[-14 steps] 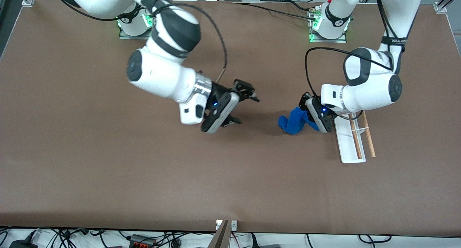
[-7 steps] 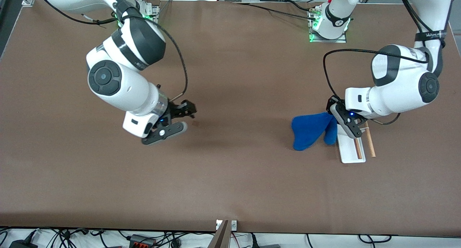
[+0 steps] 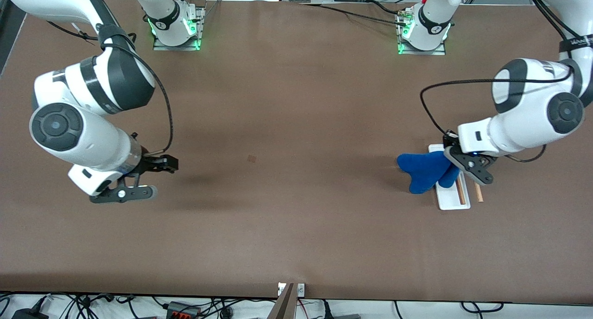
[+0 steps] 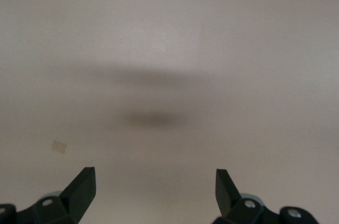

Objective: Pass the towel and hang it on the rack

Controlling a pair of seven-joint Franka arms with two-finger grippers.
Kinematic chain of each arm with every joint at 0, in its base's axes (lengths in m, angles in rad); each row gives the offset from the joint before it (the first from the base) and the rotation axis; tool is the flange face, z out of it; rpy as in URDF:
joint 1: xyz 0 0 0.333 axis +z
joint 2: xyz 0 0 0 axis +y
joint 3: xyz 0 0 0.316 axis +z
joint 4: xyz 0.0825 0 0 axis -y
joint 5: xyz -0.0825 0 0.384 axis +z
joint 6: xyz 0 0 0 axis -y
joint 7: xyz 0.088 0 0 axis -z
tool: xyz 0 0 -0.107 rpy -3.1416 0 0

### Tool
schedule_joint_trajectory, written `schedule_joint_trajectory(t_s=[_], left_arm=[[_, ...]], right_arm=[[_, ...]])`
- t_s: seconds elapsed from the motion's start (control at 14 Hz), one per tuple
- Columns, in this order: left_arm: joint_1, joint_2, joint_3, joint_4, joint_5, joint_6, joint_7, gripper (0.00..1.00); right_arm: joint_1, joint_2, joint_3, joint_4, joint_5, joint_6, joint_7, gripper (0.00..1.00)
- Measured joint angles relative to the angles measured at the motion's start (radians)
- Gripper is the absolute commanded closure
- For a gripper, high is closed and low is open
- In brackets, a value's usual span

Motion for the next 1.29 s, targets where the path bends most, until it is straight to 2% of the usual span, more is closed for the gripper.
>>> schedule_joint_trajectory(t_s=[0.36,0.57,0.64,0.86,1.0,1.14,1.29], left_arm=[[0.061,0.047,0.002,0.019,0.032,-0.002,0.085,0.99],[0.114,0.060,0.003,0.020,0.035,-0.004,0.173,0.99],[0.127,0.064,0.003,0.021,0.035,-0.004,0.193,0.99],[0.156,0.067,0.003,0.021,0.049,-0.004,0.236,0.99],[0.175,0.068,0.003,0.021,0.062,-0.004,0.263,0.99],[0.195,0.071,0.003,0.021,0.064,-0.004,0.291,0.99],[0.217,0.084,0.003,0.021,0.064,0.001,0.316,0.99]], right_arm=[[-0.009,-0.041,-0.004,0.000,-0.011,-0.005,0.016,0.00],[-0.005,-0.065,-0.048,-0.001,0.005,-0.004,0.024,0.00],[0.012,-0.080,-0.091,-0.002,0.026,-0.004,0.023,0.00],[0.101,-0.146,-0.299,-0.008,0.140,-0.010,-0.038,0.00],[0.117,-0.192,-0.409,-0.027,0.225,-0.015,-0.107,0.00],[0.115,-0.226,-0.506,-0.047,0.310,-0.016,-0.138,0.00],[0.108,-0.258,-0.565,-0.066,0.342,-0.017,-0.165,0.00]])
